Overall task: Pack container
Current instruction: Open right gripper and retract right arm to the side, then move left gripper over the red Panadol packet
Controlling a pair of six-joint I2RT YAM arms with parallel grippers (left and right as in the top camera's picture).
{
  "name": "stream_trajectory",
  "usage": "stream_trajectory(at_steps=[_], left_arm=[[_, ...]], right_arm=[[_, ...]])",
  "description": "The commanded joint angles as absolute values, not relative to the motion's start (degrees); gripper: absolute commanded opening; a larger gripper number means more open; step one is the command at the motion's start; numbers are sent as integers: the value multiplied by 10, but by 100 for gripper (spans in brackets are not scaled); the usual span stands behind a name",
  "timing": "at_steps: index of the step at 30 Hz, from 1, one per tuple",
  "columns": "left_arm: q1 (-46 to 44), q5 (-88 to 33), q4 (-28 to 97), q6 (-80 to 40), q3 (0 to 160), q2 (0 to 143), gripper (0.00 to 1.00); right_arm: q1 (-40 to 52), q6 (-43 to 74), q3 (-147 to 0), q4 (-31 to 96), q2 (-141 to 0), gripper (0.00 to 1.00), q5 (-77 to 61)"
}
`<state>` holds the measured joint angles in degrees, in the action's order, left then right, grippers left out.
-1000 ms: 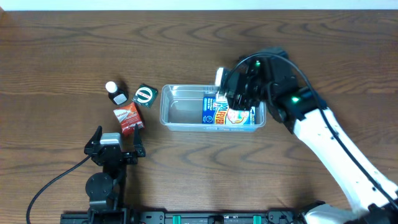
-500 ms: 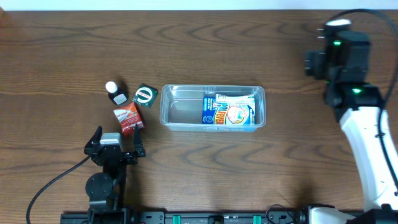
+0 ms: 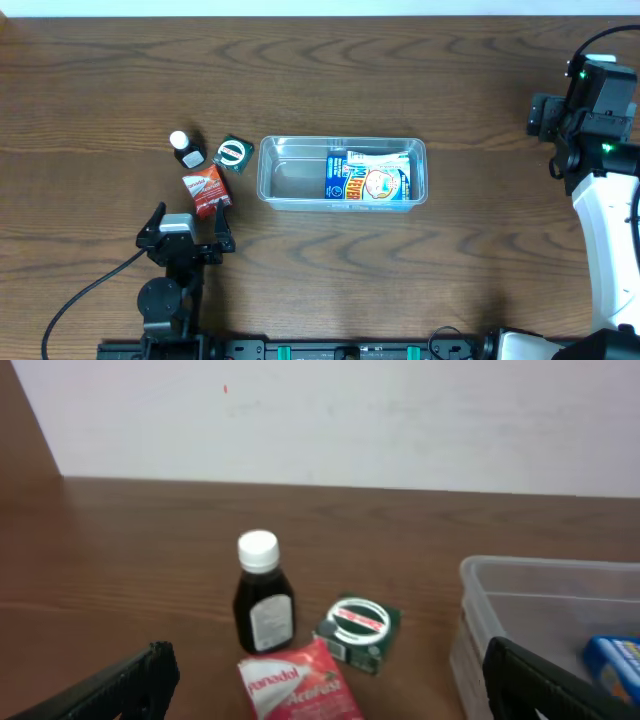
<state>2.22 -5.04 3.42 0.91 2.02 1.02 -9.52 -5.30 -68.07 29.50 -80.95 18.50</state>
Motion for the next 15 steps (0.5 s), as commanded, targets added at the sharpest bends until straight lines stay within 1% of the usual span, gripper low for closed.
stream_trajectory(at_steps=[1,4,7,13,15], left_arm=[[25,-103,74,-53,49,42,98],[25,-118,101,-68,105,112,98],[25,-125,155,-68,197,229,98],[25,-125,318,-61,452,521,98],[25,-133,371,-61,532,599,98]], right_arm=[[-97,-41,-682,297,-806,99,191],[-97,-41,-682,297,-806,99,191],[-97,-41,-682,297,-806,99,191],[-97,-41,-682,297,-806,99,191],[-97,-41,-682,297,-806,99,191]])
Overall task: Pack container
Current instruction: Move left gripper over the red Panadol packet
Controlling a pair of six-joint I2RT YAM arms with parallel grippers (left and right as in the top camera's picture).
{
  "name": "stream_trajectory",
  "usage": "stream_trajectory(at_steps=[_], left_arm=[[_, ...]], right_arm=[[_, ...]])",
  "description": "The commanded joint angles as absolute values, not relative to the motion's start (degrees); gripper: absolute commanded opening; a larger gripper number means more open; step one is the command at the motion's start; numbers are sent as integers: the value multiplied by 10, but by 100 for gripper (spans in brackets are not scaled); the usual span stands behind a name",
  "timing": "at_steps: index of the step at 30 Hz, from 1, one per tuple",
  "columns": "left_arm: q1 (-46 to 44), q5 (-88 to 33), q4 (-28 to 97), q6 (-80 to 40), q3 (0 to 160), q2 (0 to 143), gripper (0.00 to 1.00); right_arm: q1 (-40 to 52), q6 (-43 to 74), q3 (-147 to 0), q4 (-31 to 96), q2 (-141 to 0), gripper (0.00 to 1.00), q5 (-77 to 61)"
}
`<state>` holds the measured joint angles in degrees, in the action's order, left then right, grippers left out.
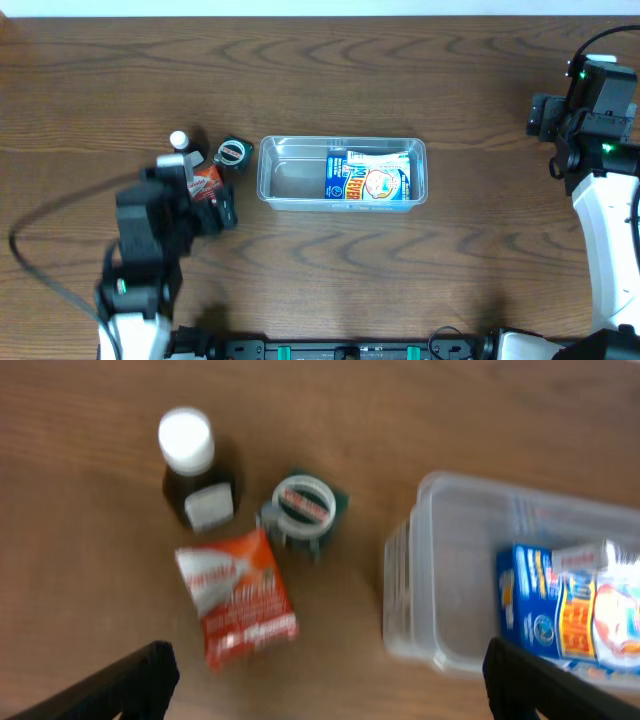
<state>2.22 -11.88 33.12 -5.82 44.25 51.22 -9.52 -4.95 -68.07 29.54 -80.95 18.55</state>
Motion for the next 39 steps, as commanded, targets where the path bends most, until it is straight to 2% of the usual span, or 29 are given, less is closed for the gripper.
stream_trajectory(at_steps=[1,5,14,19,23,30,39], left_arm=[[25,-145,403,-61,576,640,98],[25,-183,484,-61,682,748,98],[26,-199,525,-68,691,830,98],[40,-132,561,-223,686,854,98],[41,-78,554,-271,671,873,98],[41,-78,499,-271,668,921,98],[48,-53,491,-248,668,1010,98]], right_arm=[[-97,-41,-682,297,-806,99,191],[-97,-41,-682,297,-806,99,191],[-97,-41,-682,297,-806,99,191],[-97,-41,-682,297,-806,99,191],[-97,-41,-682,297,-806,99,191],[-97,-41,-682,297,-806,99,191],[-97,-41,-682,297,-806,99,191]])
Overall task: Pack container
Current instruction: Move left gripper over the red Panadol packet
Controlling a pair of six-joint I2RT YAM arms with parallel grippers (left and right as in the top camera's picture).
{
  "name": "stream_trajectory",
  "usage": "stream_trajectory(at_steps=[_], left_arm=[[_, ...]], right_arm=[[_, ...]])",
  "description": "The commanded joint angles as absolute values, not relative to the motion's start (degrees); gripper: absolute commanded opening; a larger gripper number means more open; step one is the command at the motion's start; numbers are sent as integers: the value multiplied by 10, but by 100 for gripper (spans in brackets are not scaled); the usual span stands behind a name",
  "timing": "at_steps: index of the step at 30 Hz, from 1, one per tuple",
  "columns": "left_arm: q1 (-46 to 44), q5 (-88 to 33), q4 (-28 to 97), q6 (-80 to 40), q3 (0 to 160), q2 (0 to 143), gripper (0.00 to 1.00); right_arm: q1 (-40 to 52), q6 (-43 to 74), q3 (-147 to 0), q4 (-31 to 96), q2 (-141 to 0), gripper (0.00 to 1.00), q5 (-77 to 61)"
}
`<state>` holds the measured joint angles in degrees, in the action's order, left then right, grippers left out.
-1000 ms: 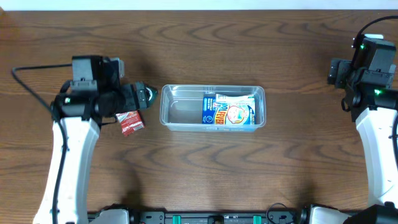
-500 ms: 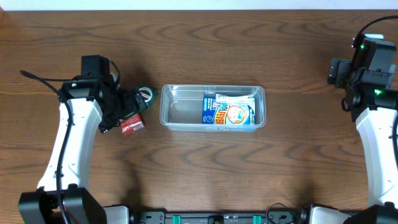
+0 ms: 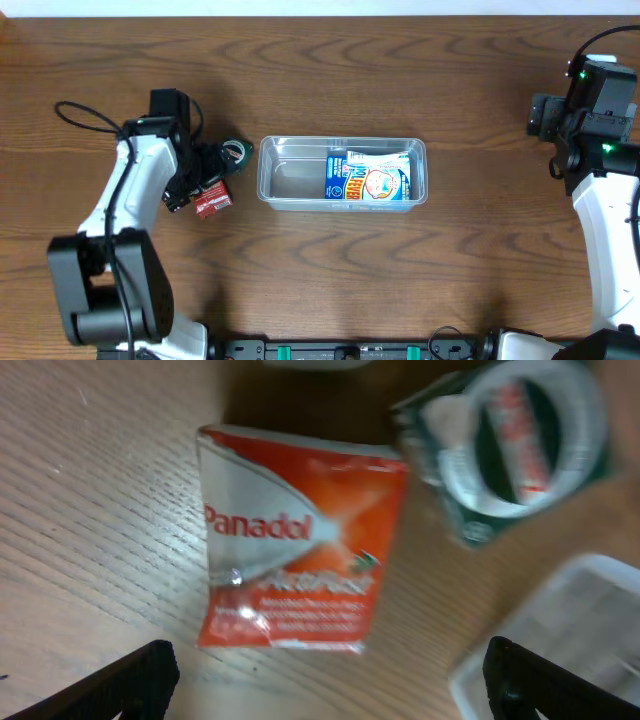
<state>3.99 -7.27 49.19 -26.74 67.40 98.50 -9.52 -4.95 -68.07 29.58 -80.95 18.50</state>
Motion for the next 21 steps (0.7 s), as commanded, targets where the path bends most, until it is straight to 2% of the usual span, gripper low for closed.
stream_trajectory(at_steps=[1,9,21], left_arm=[[50,-53,489,-228,668,1020,98],[55,-53,474,-180,668,1050,98],[55,-55,478,-176,668,1049,98]], right_arm=[[-97,-41,-682,297,-806,99,191],[-97,-41,-682,297,-806,99,191],[-97,-41,-682,297,-806,99,191]])
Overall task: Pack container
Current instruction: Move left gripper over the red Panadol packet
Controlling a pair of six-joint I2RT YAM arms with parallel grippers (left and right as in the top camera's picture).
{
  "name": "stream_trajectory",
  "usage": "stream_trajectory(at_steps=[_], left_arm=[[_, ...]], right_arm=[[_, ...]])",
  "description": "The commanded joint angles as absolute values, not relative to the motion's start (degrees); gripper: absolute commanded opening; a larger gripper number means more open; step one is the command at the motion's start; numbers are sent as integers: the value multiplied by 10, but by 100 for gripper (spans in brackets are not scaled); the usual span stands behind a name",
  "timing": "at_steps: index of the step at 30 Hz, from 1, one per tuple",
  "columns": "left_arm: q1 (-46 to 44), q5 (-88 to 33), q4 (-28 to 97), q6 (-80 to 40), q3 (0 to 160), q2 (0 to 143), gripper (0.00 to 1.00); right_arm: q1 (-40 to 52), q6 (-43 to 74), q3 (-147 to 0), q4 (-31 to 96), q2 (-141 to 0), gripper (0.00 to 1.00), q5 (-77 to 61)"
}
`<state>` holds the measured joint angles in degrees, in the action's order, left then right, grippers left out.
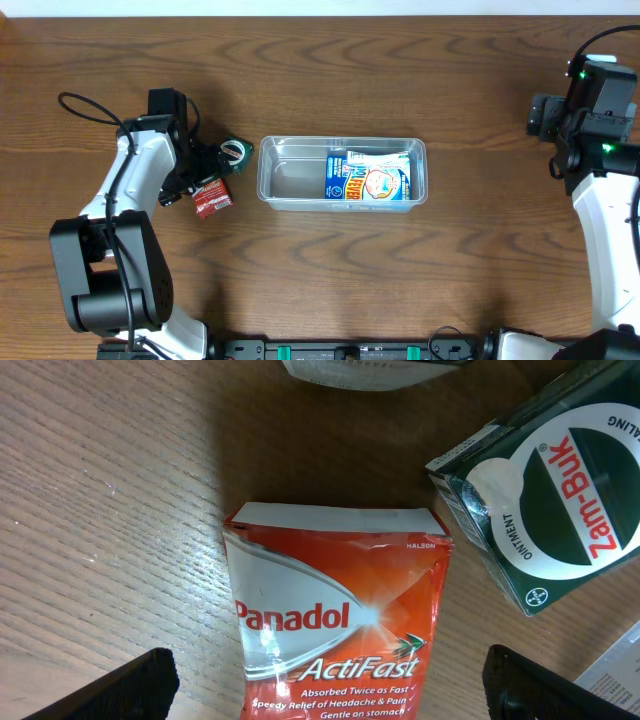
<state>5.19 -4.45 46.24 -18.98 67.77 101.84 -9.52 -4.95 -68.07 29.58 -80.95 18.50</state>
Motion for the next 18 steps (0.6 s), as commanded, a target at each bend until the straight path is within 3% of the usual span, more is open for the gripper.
stream_trajectory(at_steps=[1,9,18], left_arm=[[55,-57,480,-176,668,1048,98],[55,-70,506,-187,669,1012,98],[55,-48,513,-283,669,953,98]], right_arm=[[-97,-41,-682,297,-806,99,191],[-97,-41,-682,297,-806,99,191],[-97,-41,-682,297,-806,99,191]])
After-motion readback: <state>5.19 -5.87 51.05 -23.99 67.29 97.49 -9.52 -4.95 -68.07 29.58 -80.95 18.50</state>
